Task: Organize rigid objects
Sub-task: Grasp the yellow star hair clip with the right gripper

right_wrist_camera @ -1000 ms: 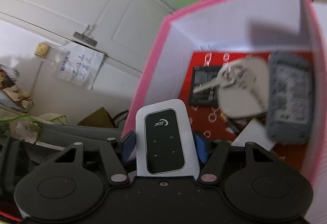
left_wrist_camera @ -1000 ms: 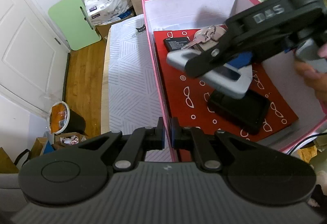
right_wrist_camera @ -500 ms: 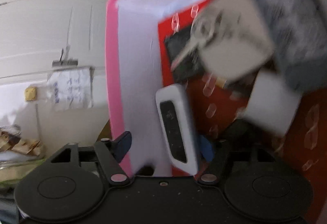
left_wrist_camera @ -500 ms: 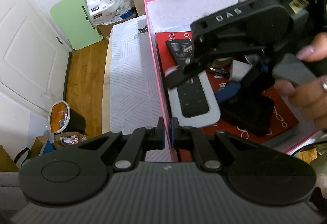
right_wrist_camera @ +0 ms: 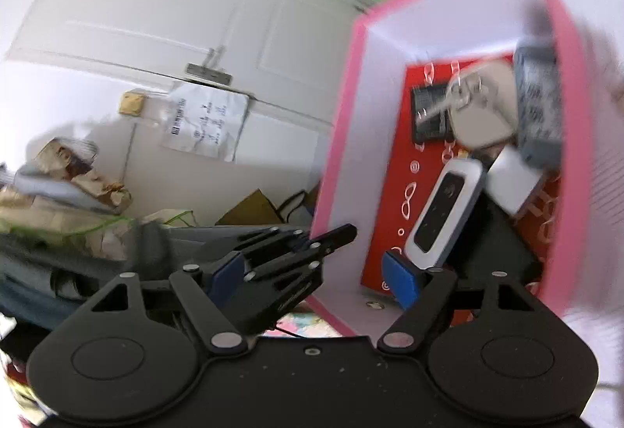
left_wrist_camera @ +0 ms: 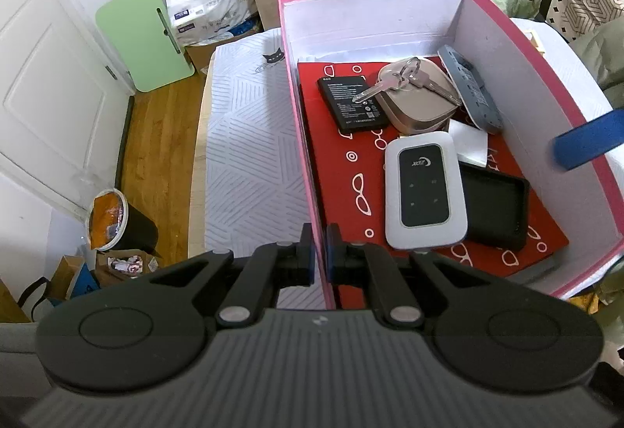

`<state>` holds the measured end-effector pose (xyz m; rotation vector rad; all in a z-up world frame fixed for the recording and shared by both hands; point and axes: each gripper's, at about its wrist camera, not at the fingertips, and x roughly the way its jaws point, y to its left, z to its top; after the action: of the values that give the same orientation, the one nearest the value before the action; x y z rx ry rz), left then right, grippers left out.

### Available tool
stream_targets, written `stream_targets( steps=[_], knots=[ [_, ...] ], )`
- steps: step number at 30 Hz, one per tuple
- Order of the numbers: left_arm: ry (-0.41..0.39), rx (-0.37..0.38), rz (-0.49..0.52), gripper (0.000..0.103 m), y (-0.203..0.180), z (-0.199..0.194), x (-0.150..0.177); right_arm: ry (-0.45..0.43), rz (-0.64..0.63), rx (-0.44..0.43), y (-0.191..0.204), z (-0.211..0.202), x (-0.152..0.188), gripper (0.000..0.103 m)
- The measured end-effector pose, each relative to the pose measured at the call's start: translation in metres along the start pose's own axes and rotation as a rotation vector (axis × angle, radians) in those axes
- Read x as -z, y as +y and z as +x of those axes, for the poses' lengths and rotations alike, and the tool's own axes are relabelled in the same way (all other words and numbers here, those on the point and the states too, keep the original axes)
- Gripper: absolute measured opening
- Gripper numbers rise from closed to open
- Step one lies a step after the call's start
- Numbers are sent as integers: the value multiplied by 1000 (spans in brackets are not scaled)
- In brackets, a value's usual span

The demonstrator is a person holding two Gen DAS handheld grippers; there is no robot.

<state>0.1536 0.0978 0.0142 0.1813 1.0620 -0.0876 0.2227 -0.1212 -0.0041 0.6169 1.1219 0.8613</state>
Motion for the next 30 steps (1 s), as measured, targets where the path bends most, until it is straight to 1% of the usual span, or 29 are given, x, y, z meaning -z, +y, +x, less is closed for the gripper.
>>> stream_targets(
  steps=[3,5,6,7,8,11,14,16,17,18,19,21,22,24,25,28,29,30],
  knots=[
    [0,4,-6,5,1,0,0,-63,-54,22,-3,-32,8,82],
    [1,1,-6,5,0,0,0,-125,-105,63,-13,-54,15,82],
    [0,0,-3,5,0,0,1,-158,-154,106,-15,-63,19,82],
    [0,-2,0,5,-1,0,1,-192,-208,167,-17,-71,23,85],
    [1,-5,6,5,-1,0,1,-215,-254,236,-19,-77,28,89],
    [9,-19,28,5,-5,0,0,-236,-341,410,-29,-86,38,90],
    [11,-16,18,5,-4,1,0,-251,-421,570,-48,-86,48,89],
    [8,-11,8,5,-3,1,0,-260,-479,686,-61,-76,51,89],
    [6,-8,3,5,-2,1,0,-268,-492,729,-71,-72,51,89],
    [6,-7,0,5,-2,0,1,-273,-494,755,-79,-69,49,88],
    [6,-8,-4,5,-1,0,1,-278,-485,770,-88,-64,45,83],
    [12,-12,-4,5,-2,1,1,-278,-441,761,-104,-57,36,78],
    [22,-14,0,5,-3,1,1,-277,-408,746,-111,-54,31,74],
    [36,-24,9,5,-5,2,1,-297,-356,737,-122,-50,23,74],
    [39,-26,11,5,-5,2,1,-326,-361,746,-123,-48,21,73],
    [40,-28,5,5,-5,1,2,-362,-389,787,-124,-41,17,74],
    [41,-23,-1,5,-4,1,2,-370,-400,801,-125,-39,16,66],
    [41,-17,-7,5,-3,1,2,-376,-422,838,-124,-36,14,60]
  ],
)
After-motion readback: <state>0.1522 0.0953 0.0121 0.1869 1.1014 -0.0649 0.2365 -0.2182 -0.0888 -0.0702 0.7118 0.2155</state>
